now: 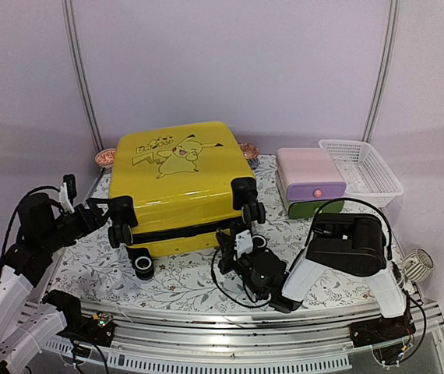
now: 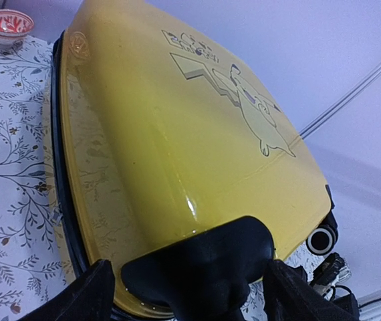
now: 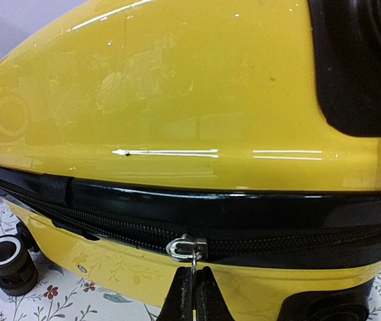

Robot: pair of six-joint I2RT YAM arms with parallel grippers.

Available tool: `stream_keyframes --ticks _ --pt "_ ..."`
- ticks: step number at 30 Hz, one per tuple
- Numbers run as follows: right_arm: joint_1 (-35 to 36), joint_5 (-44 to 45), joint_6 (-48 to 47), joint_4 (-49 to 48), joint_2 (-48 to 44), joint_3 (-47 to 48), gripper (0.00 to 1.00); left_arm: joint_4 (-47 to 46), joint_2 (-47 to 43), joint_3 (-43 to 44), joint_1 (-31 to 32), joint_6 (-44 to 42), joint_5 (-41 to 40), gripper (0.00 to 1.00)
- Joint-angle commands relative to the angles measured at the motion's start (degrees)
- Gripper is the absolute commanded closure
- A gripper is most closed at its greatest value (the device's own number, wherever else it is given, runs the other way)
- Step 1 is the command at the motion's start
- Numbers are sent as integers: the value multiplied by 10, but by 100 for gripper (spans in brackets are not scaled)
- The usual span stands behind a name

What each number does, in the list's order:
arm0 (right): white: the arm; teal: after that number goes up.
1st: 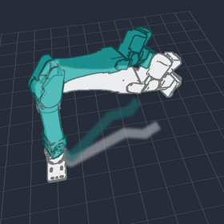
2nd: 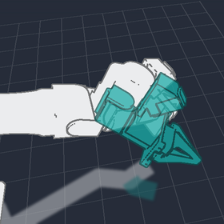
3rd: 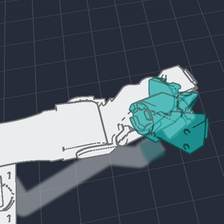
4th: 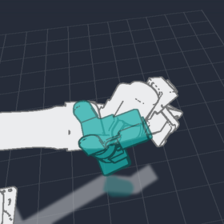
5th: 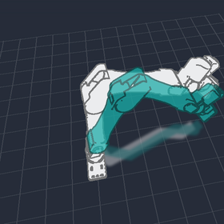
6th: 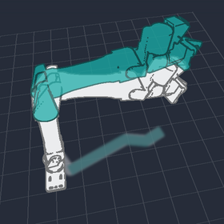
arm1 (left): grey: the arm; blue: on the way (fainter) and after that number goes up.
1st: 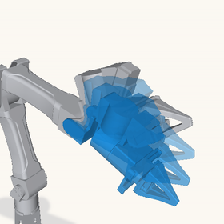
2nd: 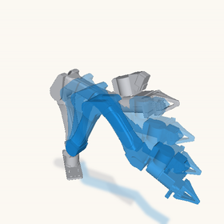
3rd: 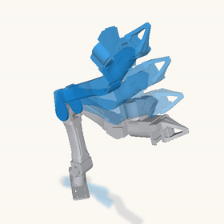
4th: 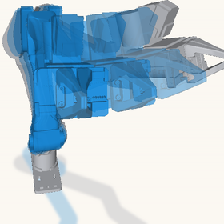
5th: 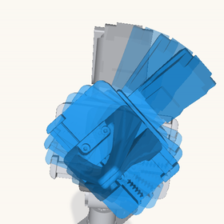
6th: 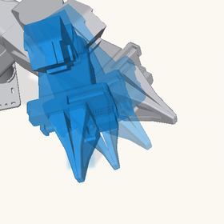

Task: Open, take out, and arrange the luggage
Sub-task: Unzip the zipper of the luggage.

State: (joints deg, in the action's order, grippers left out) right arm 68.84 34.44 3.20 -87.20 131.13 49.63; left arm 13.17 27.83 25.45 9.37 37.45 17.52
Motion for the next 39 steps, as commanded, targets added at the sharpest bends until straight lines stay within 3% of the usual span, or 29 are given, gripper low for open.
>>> stream_keyframes --ticks 1,11,19,28,35,39 --pt "-5 29 -15 41 -47 -34 97 -3 4 15 4 -14 -6 21" --pt "-67 13 -6 55 -119 -149 98 -3 14 19 4 -15 -11 21" --pt "-121 -75 -52 -80 -135 -230 99 1 17 27 4 -13 -12 22" --pt "-156 -149 -78 -179 -121 -244 99 13 27 44 4 -12 -6 22" --pt "-212 -278 20 -179 -134 -227 99 22 24 45 4 -8 -5 22" --pt "-263 -366 128 -179 -146 -231 99 32 13 43 5 -9 -10 22"
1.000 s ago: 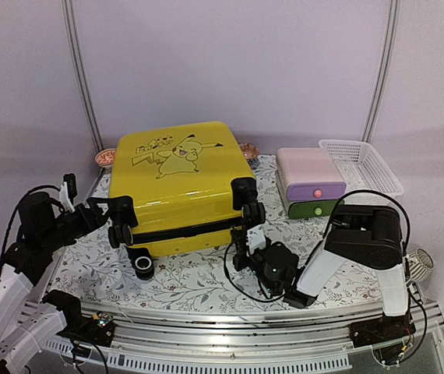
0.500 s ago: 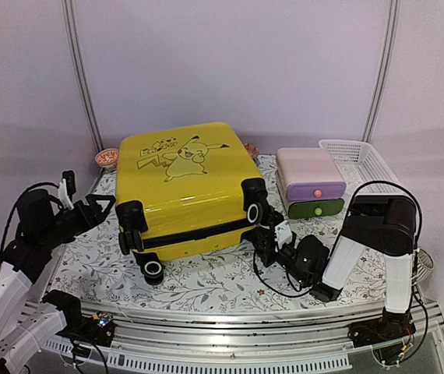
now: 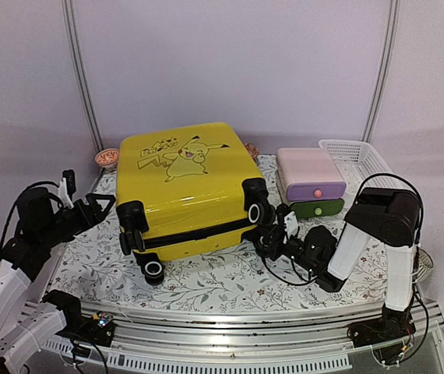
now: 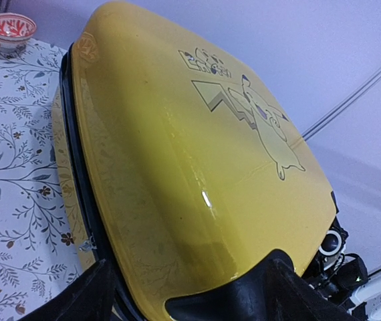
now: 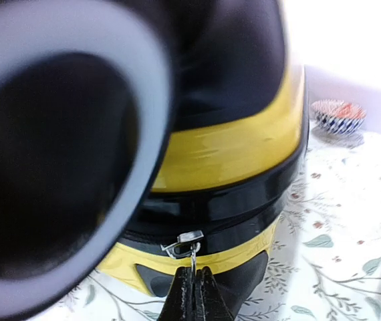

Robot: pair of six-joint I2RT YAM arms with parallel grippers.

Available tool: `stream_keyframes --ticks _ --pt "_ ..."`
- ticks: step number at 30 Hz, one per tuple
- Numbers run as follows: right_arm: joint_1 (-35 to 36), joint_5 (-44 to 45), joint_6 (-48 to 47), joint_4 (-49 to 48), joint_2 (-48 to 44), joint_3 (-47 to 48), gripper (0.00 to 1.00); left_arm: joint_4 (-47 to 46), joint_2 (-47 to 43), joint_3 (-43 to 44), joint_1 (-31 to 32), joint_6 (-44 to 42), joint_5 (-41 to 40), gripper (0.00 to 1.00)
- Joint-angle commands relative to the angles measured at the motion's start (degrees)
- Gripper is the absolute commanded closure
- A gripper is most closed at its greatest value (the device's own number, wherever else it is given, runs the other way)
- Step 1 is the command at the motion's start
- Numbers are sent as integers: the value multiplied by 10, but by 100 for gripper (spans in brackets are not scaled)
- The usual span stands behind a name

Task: Open, take out, and arrange the luggage
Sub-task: Unzip the zipper of the luggage.

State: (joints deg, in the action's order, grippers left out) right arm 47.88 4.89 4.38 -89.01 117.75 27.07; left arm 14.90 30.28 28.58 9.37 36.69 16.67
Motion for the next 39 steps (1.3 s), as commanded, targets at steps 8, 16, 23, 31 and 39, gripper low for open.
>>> stream_keyframes --ticks 8,16,23,31,39 --pt "-141 -230 183 -93 -40 3 99 15 -14 10 5 1 -1 22" --pt "-171 -274 137 230 -93 105 98 7 -13 0 5 2 0 22" --pt "-201 -303 123 333 -92 155 98 2 -17 -11 5 6 3 22" --pt "-214 -325 104 386 -92 169 94 6 -10 4 5 5 18 22" --pt "-234 -324 79 414 -154 124 49 72 9 38 62 58 6 19"
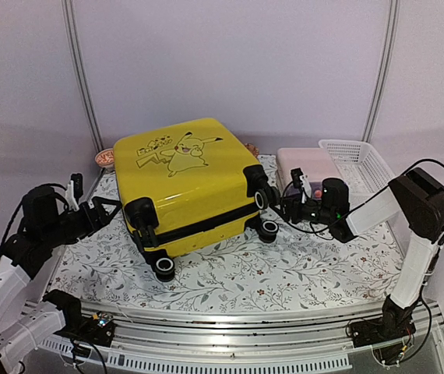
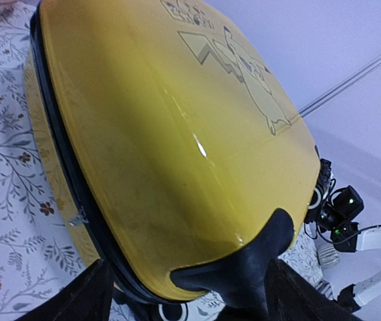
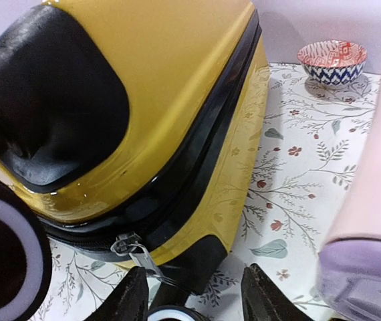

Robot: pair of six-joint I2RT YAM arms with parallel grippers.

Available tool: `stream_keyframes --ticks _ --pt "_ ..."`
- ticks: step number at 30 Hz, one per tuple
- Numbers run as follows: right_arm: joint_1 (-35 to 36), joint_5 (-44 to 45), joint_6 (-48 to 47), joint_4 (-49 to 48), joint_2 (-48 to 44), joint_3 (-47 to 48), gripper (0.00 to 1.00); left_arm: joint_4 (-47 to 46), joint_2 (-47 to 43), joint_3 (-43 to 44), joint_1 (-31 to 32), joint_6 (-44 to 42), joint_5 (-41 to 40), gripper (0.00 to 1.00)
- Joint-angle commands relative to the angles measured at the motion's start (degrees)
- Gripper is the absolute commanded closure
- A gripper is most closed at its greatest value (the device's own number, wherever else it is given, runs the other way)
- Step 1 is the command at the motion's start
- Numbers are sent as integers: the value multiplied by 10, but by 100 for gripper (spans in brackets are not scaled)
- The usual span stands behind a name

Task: Open, take out, and arrange the luggage
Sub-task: Unzip the zipper of the luggage, then adjust the luggage at the center of the board.

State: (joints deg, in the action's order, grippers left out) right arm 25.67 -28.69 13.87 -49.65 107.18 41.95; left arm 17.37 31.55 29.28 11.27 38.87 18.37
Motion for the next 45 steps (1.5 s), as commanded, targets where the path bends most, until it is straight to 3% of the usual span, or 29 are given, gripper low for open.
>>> stream_keyframes --ticks 1,5,11,17,24,32,41,45 --pt "-14 15 -21 27 -58 -31 46 62 -6 45 70 46 -28 17" --pt "-15 39 -50 63 -99 -48 38 130 10 106 153 94 -100 15" --pt "-29 98 -70 89 -158 -53 37 169 53 138 249 139 -175 13" --pt "-32 115 -70 171 -184 23 37 149 92 133 292 157 -215 12" --pt "-31 120 -82 298 -153 137 39 159 174 157 358 174 -278 9" --pt "21 148 -124 376 -104 210 40 176 231 190 360 162 -301 6" --pt "88 139 -152 382 -102 205 41 267 310 235 384 177 -325 2" --pt "133 113 -182 360 -118 188 41 292 294 217 315 132 -295 5"
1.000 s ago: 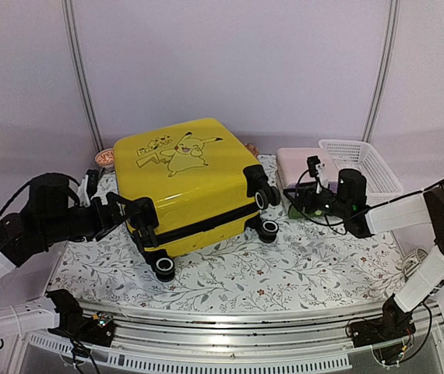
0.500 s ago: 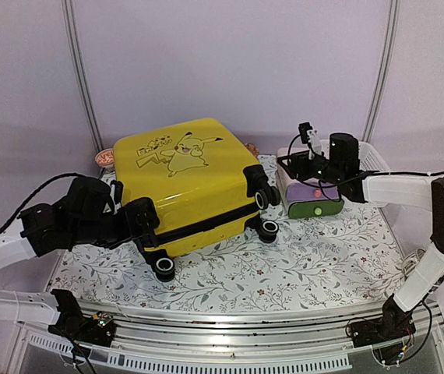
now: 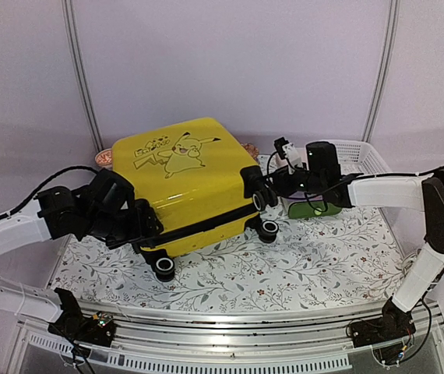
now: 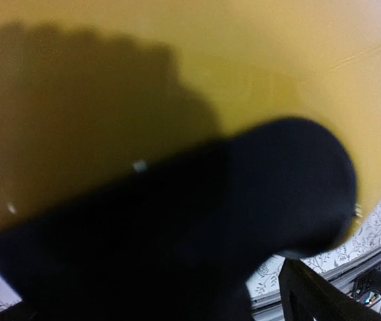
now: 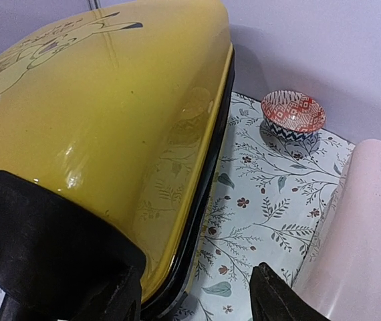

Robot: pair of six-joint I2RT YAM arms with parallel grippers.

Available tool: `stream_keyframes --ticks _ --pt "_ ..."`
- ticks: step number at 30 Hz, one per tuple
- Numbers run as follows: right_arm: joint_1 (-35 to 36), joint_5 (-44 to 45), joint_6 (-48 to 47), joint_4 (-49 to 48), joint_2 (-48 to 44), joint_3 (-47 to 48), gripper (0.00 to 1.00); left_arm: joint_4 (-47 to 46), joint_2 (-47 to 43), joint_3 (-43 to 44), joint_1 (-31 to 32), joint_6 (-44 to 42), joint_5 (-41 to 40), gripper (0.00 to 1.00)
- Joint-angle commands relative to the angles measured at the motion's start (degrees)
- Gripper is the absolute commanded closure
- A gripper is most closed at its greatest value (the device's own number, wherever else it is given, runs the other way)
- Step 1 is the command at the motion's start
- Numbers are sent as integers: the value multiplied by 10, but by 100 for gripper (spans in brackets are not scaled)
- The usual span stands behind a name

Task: Open, take out, and arrange the luggage
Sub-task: Adjust the luggage at the center of the board.

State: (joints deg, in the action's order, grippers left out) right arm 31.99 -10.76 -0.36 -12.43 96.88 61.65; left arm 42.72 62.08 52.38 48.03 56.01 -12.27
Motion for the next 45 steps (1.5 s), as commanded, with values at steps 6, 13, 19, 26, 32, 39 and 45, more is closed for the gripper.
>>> stream_keyframes --ticks 6,13,19,26,32,39,45 --pt "124 -126 -92 -16 -43 -24 41 70 -69 -23 -132 -109 40 26" --pt "154 -145 -130 -35 -78 -48 40 104 -105 -12 -204 -126 22 22" --pt "144 -142 -132 -25 -89 -48 39 108 -148 -16 -240 -132 -1 17" --pt "119 -96 -114 -28 -98 -64 39 87 -163 -26 -348 -202 58 18" --pt "96 -83 -73 -46 -107 -77 39 51 -182 27 -378 -235 131 9" --pt "86 -7 -23 -63 -101 -73 39 20 -130 78 -405 -271 133 7" --pt "86 101 37 -61 -81 -58 39 -78 -101 87 -496 -267 142 4"
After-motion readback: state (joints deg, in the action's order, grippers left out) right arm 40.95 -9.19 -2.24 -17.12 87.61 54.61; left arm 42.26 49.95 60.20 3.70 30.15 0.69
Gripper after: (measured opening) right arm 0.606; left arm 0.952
